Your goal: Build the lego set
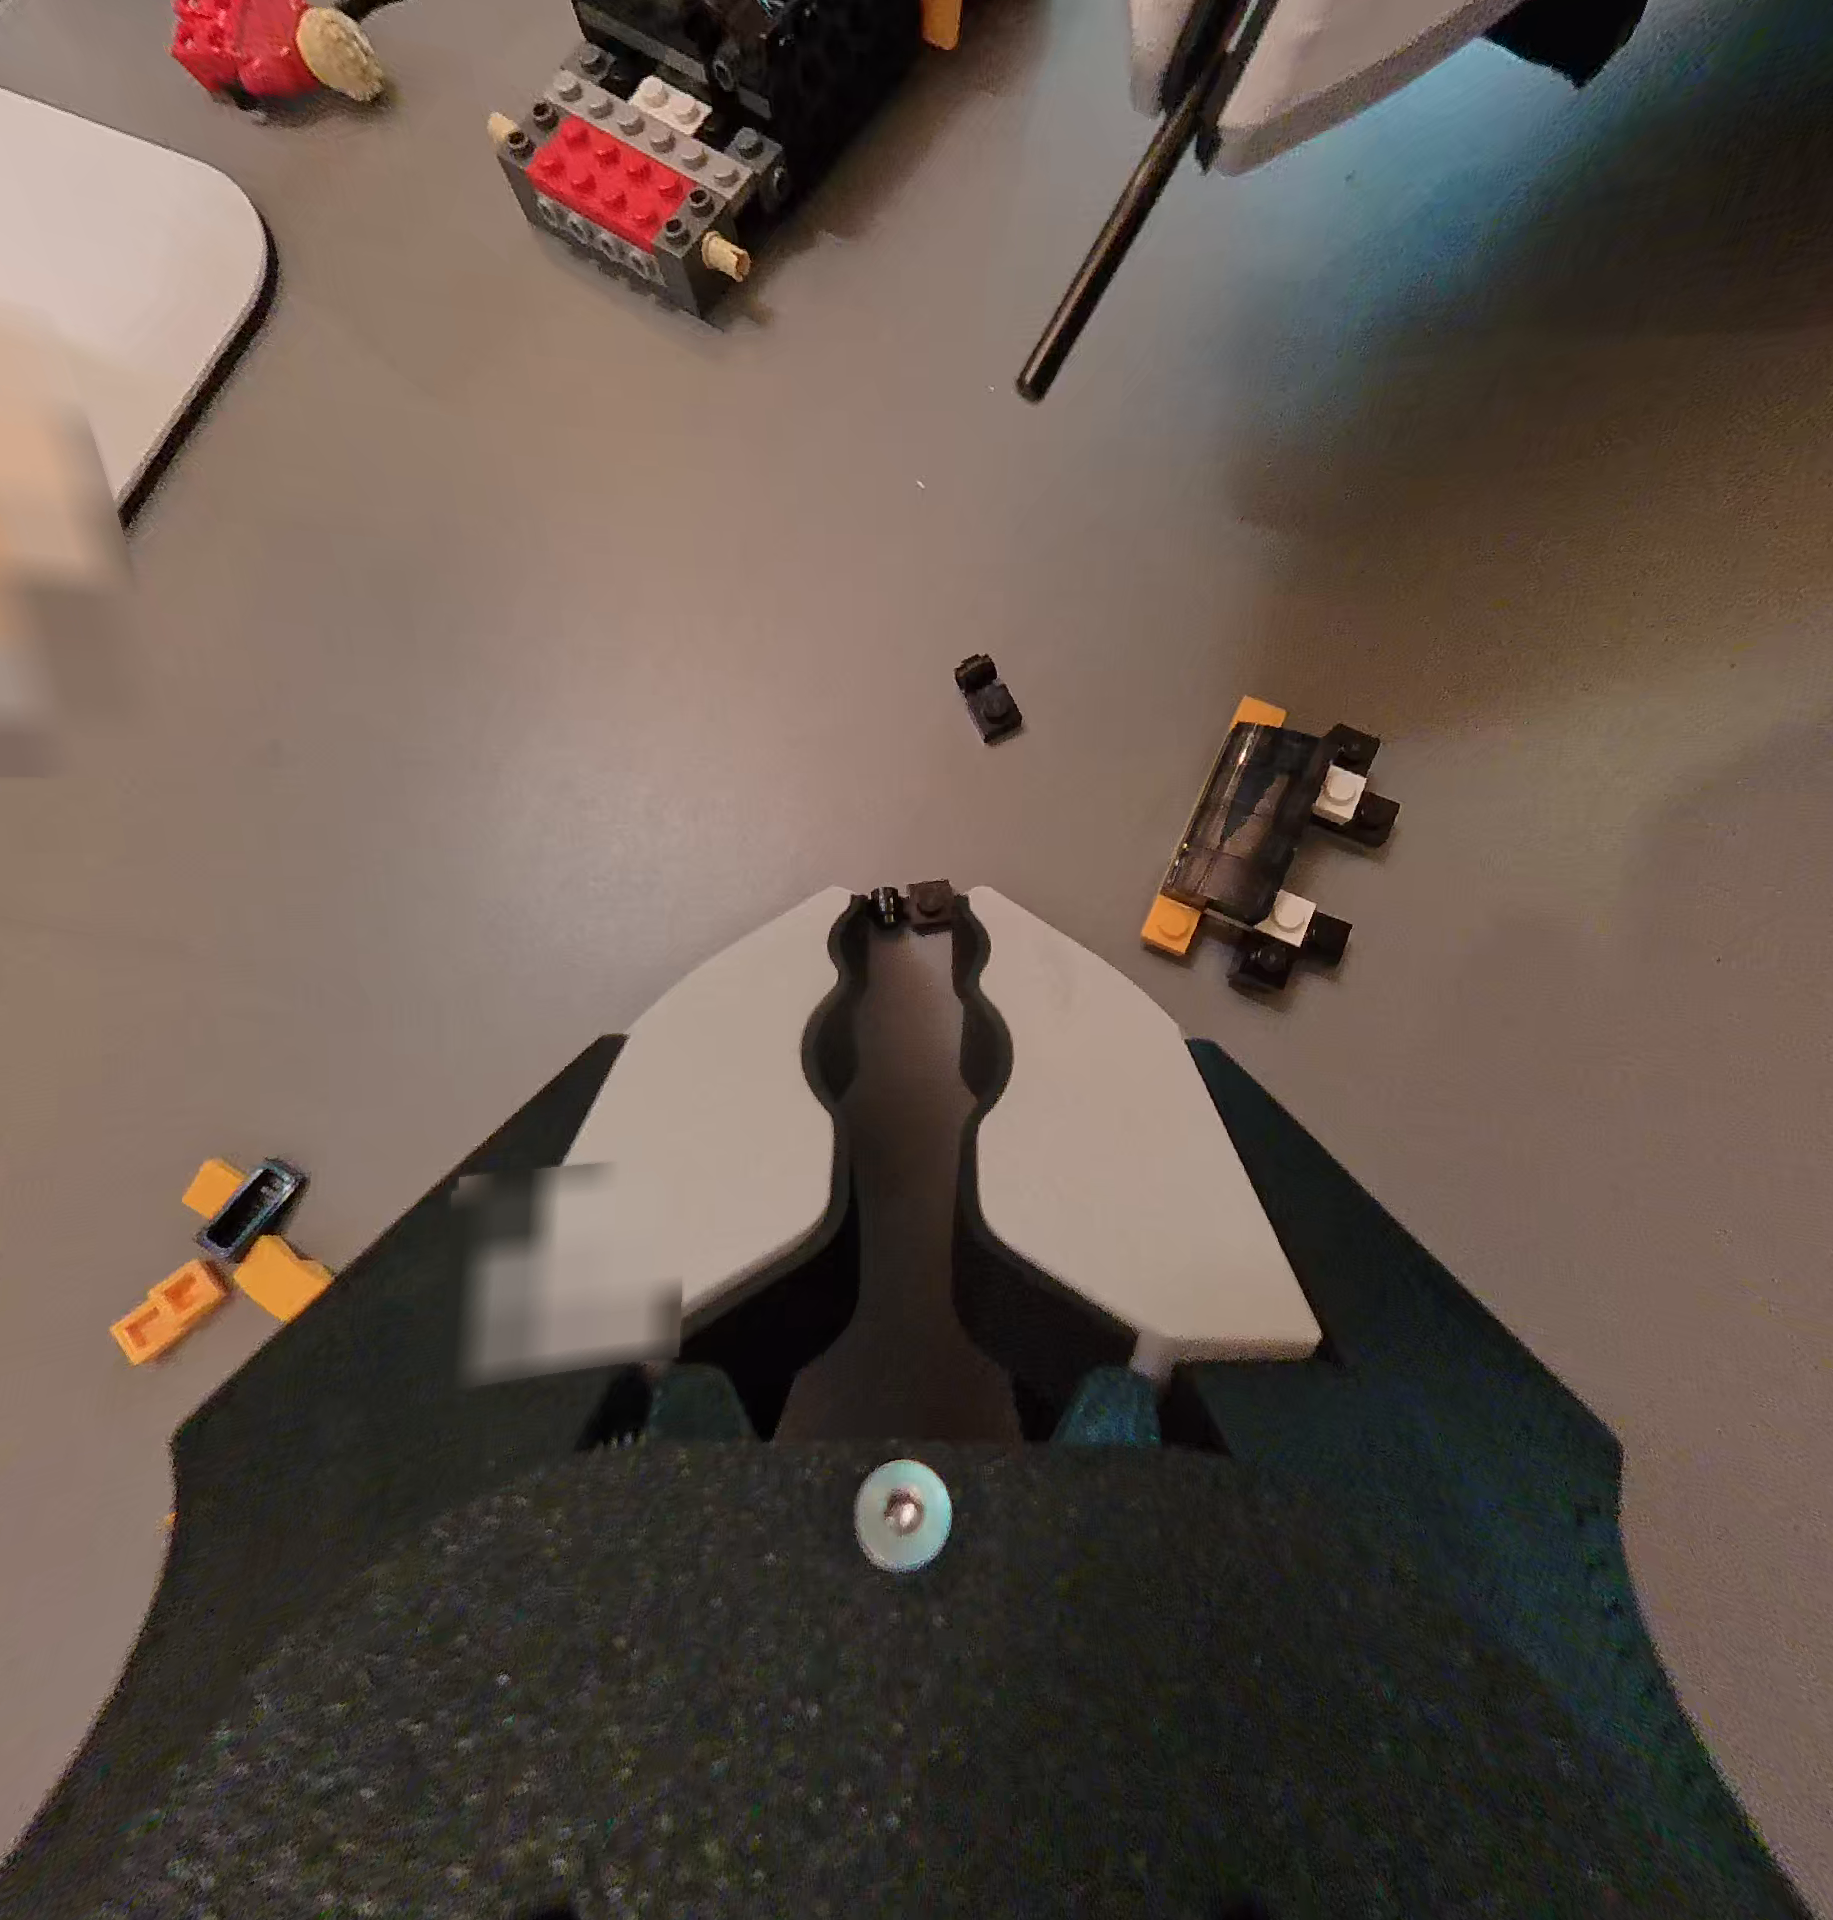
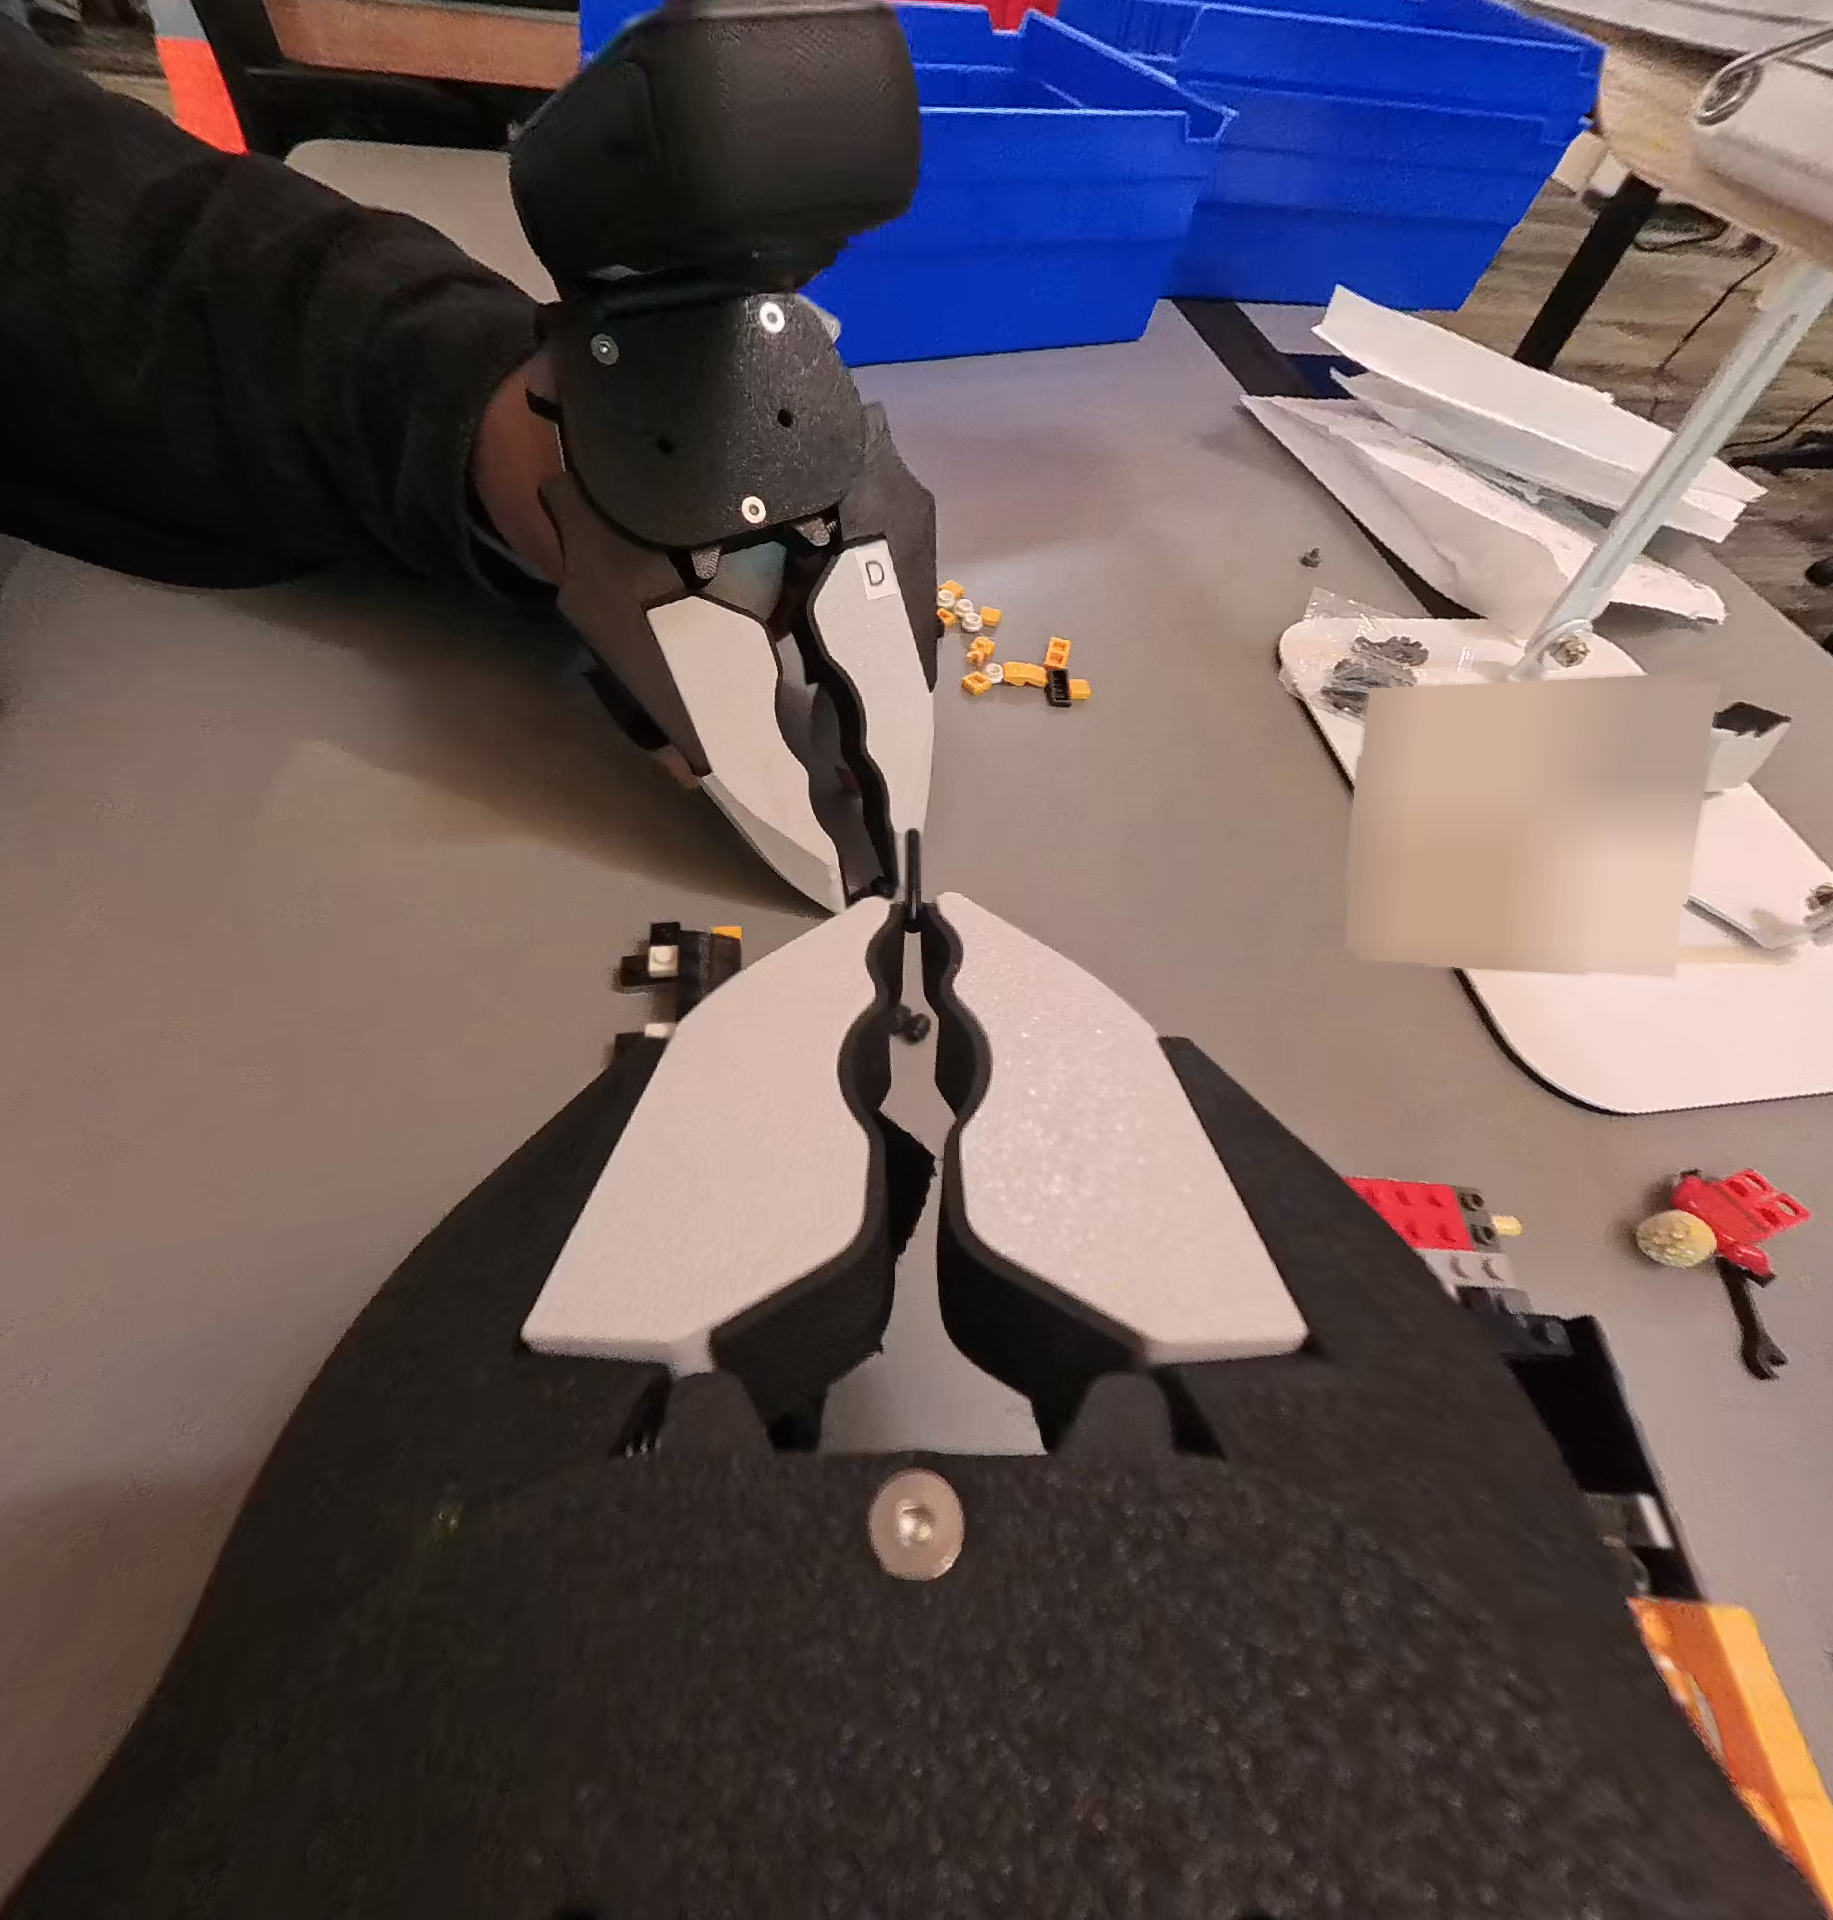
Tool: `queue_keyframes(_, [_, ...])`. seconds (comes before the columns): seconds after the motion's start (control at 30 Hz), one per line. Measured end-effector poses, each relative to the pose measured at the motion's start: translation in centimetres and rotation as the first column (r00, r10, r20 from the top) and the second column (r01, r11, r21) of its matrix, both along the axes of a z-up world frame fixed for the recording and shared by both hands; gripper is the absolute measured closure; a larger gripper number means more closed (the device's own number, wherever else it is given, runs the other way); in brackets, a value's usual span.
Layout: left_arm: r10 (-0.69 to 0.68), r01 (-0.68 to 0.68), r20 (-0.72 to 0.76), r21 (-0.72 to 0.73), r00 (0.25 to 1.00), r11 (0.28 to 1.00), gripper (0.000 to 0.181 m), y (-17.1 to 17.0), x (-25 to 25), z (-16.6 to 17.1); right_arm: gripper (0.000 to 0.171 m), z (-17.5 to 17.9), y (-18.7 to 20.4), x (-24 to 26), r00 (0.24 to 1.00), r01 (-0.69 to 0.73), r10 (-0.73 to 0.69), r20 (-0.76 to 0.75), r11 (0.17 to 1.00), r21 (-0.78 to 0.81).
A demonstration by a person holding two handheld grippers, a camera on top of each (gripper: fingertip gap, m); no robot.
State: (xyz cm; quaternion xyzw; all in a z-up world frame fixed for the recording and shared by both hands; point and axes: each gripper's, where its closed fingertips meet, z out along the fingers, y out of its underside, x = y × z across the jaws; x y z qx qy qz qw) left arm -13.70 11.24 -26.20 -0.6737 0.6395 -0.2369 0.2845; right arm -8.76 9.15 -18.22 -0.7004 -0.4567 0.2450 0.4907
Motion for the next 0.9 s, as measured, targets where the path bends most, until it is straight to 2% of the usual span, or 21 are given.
queue_keyframes(0.13, [-0.145, 0.125, 0.160, 0.131, 0.976, 0.983, 0.167, -1.4, 0.7, 2.3, 0.168, -0.3, -0.7, -0.8, 0.999, -0.040, 0.040, 0.002, 0.999, -0.011])
queue_keyframes(0.2, [-0.239, 0.179, 0.307, 0.211, 0.921, 0.961, 0.167, -2.8, 1.1, 5.4, 0.168, 0.1, -1.1, -1.2, 0.998, -0.061, 0.061, -0.024, 0.998, -0.010])
queue_keyframes(0.3, [-0.314, 0.205, 0.423, 0.284, 0.850, 0.937, 0.167, -4.1, 0.9, 8.4, 0.168, 1.3, -2.0, -1.9, 0.992, -0.107, 0.106, -0.062, 0.994, -0.003])
queue_keyframes(0.63, [-0.343, 0.219, 0.398, 0.324, 0.851, 0.920, 0.167, -4.5, 0.8, 8.3, 0.168, 1.3, -2.7, -2.5, 0.988, -0.144, 0.143, -0.058, 0.989, -0.014])
queue_keyframes(0.9, [-0.402, 0.279, 0.342, 0.356, 0.849, 0.892, 0.167, -5.4, 0.6, 7.6, 0.168, 0.6, -3.5, -2.6, 0.980, -0.198, 0.194, -0.051, 0.977, -0.081])
